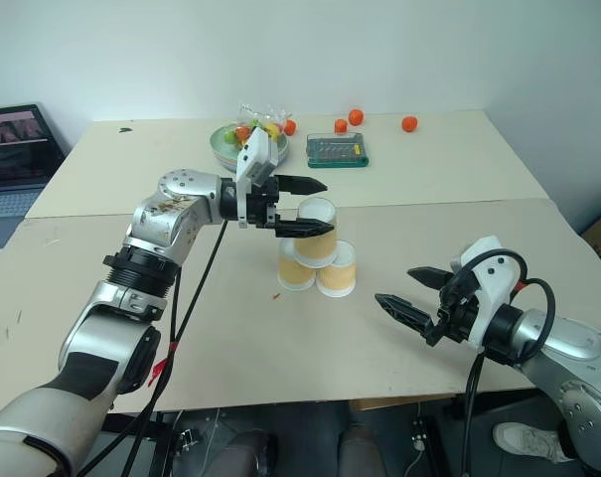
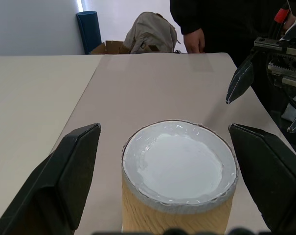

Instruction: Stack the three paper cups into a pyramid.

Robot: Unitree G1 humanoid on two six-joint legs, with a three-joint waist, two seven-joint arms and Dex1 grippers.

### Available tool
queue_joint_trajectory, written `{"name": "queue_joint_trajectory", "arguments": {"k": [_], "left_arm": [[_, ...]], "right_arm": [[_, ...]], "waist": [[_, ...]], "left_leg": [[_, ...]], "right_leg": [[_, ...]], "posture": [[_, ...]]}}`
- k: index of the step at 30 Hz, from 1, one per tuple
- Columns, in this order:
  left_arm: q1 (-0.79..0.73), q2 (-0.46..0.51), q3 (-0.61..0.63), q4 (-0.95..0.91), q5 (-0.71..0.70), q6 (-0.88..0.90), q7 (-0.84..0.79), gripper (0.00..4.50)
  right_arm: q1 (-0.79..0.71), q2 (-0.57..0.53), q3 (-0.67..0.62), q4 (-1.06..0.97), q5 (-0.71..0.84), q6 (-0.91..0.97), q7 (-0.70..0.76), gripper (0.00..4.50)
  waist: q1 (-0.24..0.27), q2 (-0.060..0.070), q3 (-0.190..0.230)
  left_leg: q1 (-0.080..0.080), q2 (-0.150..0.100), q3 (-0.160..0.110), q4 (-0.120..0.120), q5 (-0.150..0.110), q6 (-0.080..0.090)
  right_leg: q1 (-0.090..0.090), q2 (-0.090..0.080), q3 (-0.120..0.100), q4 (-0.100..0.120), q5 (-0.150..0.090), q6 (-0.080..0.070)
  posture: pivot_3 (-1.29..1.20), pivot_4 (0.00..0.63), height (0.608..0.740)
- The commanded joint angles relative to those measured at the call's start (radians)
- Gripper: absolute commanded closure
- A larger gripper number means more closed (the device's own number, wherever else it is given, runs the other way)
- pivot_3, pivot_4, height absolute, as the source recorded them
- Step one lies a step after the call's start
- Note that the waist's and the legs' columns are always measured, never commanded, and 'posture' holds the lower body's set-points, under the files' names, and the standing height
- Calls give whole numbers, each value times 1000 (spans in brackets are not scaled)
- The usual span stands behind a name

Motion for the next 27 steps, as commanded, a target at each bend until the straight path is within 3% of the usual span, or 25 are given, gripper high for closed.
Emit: {"name": "queue_joint_trajectory", "arguments": {"k": [1, 14, 19, 23, 27], "left_arm": [[-33, 17, 49, -56, -30, 45, 5, 41], [-125, 28, 161, -203, -140, 243, 85, 41], [-131, 120, 218, -203, -146, 303, 129, 41], [-43, 223, 273, -229, -132, 335, 187, 41], [136, 276, 330, -361, -127, 352, 291, 41]], "right_arm": [[-19, -14, -20, -9, 11, -17, 3, 224], [-71, -29, 9, 40, -12, -33, 34, 224], [-79, -40, 5, 59, -14, -35, 58, 224], [-59, -51, -42, 73, -1, -29, 77, 224], [-34, -26, -91, 106, -39, -63, 48, 224]], "waist": [[-1, 0, 0], [-1, 0, 0], [-9, 0, 0], [-14, 0, 0], [-12, 0, 0]], "left_leg": [[0, 0, 0, 0, 0, 0], [0, 0, 0, 1, 0, 0], [0, 0, 0, 1, 0, 0], [1, 0, 1, 1, 0, 0], [2, 1, 1, 1, 0, 0]], "right_leg": [[0, 0, 0, 0, 0, 0], [0, 0, 0, 1, 0, 0], [0, 0, 1, 2, 0, 0], [0, 1, 2, 2, 0, 0], [0, 1, 3, 3, 0, 0]], "posture": [[0, 150, 740], [0, 150, 740], [0, 150, 740], [0, 150, 740], [0, 150, 740]]}}
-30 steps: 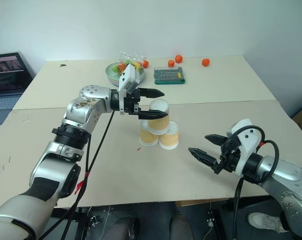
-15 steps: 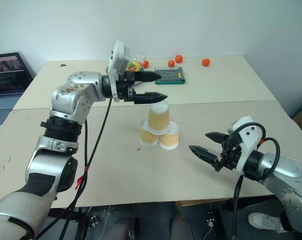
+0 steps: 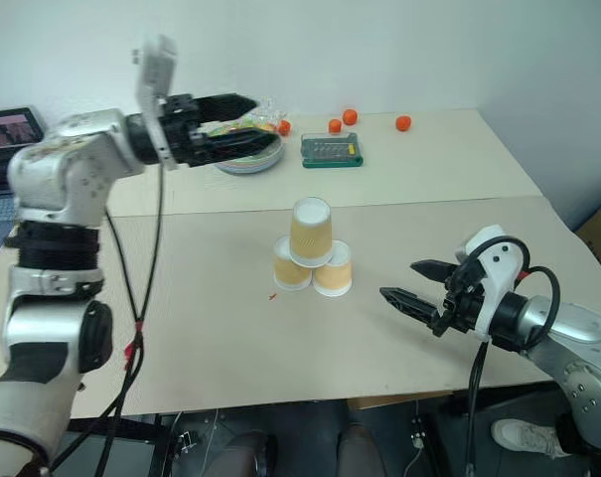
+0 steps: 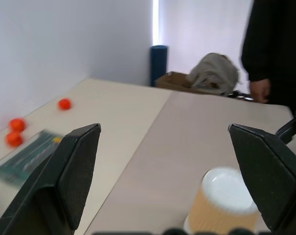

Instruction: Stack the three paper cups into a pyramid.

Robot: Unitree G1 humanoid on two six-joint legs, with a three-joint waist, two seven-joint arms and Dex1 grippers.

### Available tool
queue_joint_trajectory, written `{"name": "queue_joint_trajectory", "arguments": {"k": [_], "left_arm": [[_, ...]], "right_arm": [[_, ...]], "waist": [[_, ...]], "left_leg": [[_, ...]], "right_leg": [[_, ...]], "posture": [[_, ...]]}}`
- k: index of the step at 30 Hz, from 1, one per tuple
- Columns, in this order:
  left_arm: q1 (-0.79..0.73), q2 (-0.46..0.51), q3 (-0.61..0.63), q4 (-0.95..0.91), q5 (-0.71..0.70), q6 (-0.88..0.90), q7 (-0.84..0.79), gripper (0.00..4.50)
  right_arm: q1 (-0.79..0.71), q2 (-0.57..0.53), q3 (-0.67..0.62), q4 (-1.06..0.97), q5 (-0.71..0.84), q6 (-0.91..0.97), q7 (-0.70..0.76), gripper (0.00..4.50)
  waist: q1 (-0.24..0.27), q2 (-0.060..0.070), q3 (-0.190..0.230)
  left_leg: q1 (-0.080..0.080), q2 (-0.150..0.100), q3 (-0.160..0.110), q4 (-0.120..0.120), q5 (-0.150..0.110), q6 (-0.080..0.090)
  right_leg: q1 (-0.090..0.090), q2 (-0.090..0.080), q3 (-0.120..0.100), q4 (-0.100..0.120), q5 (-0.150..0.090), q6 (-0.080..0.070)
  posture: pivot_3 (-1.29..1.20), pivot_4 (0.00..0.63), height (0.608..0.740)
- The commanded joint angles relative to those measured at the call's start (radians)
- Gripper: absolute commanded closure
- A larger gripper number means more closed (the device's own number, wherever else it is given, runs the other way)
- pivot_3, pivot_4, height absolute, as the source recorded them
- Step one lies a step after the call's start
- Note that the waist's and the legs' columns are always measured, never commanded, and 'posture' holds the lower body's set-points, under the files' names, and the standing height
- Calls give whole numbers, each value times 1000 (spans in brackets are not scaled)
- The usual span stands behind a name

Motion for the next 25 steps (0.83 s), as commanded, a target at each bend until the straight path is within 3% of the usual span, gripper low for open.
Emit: {"name": "queue_joint_trajectory", "arguments": {"k": [1, 4, 8, 18, 25], "left_arm": [[139, 10, 67, -164, -21, 32, 105, 41], [367, -27, 121, -364, -47, 87, 221, 41], [542, -74, 122, -503, -53, 94, 310, 41], [802, -167, 110, -640, -37, 61, 475, 41], [943, -90, 18, -659, 23, -32, 409, 41]], "right_arm": [[15, 29, -67, 17, -50, -73, -40, 224], [42, 91, -101, 49, -112, -128, -115, 224], [57, 155, -127, 53, -136, -161, -174, 224], [153, 285, -94, -43, -169, -180, -282, 224], [308, 269, -23, -126, -179, -162, -220, 224]], "waist": [[8, -1, 0], [15, -1, 0], [23, -1, 0], [18, -1, 0], [19, 0, 0]], "left_leg": [[0, 0, 0, 0, 0, 0], [-1, 0, 0, 0, 0, 0], [-2, 0, 0, 0, 0, -1], [3, 1, 2, 0, 0, -1], [3, 2, 2, -1, 0, -1]], "right_leg": [[0, 0, 0, 0, 0, 0], [0, 0, 0, -1, 0, 0], [-2, 0, 2, 0, 1, 0], [3, 1, 2, 0, 3, -2], [2, 1, 2, 0, 3, -2]], "posture": [[0, 150, 740], [0, 150, 740], [0, 150, 740], [0, 150, 740], [0, 150, 740]]}}
